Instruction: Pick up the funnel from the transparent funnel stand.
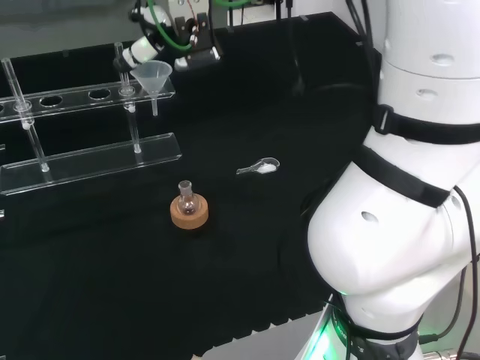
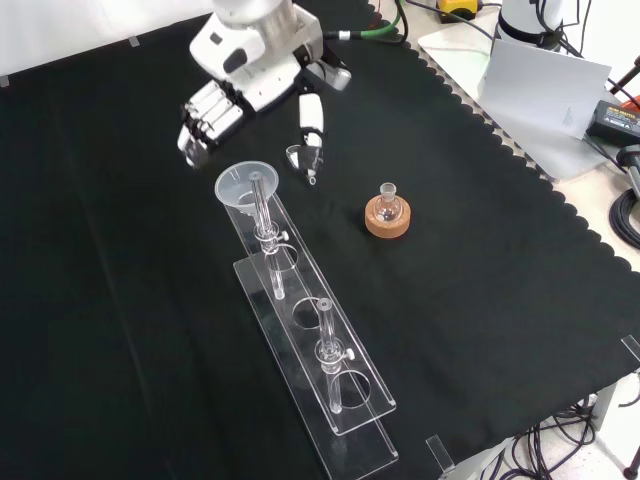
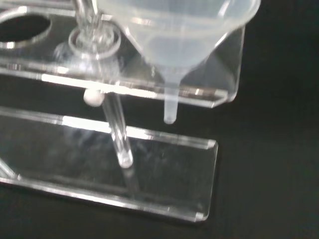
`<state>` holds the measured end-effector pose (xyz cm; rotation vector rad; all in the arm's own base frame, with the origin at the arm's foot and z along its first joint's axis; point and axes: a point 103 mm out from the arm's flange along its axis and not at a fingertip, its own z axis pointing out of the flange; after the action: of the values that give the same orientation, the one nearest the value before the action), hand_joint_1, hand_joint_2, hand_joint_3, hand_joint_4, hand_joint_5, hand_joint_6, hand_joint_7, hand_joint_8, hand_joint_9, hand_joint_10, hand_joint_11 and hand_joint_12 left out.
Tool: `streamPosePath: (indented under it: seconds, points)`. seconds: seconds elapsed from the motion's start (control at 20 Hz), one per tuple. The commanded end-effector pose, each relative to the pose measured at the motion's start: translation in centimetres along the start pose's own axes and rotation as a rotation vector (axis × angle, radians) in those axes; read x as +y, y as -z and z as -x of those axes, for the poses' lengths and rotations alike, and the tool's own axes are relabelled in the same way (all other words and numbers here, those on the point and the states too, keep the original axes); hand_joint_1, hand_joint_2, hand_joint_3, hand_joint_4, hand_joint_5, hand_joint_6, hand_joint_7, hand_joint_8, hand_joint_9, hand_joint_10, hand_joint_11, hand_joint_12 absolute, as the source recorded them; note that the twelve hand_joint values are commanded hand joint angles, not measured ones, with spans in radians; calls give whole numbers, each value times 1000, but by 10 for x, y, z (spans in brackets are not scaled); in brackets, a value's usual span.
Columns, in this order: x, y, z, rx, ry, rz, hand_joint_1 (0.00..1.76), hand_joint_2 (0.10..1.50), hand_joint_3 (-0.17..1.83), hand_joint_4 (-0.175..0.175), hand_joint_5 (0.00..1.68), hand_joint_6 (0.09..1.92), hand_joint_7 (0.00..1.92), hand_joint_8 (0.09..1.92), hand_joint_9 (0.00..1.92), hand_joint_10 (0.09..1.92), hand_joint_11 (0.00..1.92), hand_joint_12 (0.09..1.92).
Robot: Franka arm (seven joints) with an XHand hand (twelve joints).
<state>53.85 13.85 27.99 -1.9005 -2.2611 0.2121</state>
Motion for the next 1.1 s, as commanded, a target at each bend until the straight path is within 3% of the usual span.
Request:
streamPosePath:
  seconds: [0.05,0.55,0.7,0.85,1.1]
  points:
    - [3,-22,-5,-12,15,-89,290,675,-5,-6,1,87,7,506,0,404,0,1078]
    - [7,-29,10,-50,7,-106,297,670,-5,-12,0,87,0,459,0,331,0,992]
    - [6,-23,13,-30,15,-63,307,672,-4,-13,0,87,0,456,0,336,0,987]
    - [7,-22,17,-14,10,-14,318,674,-2,-14,0,87,13,482,0,454,0,1012]
    - [13,-22,19,-19,-9,-1,328,674,-2,-14,0,87,37,527,0,610,0,1096]
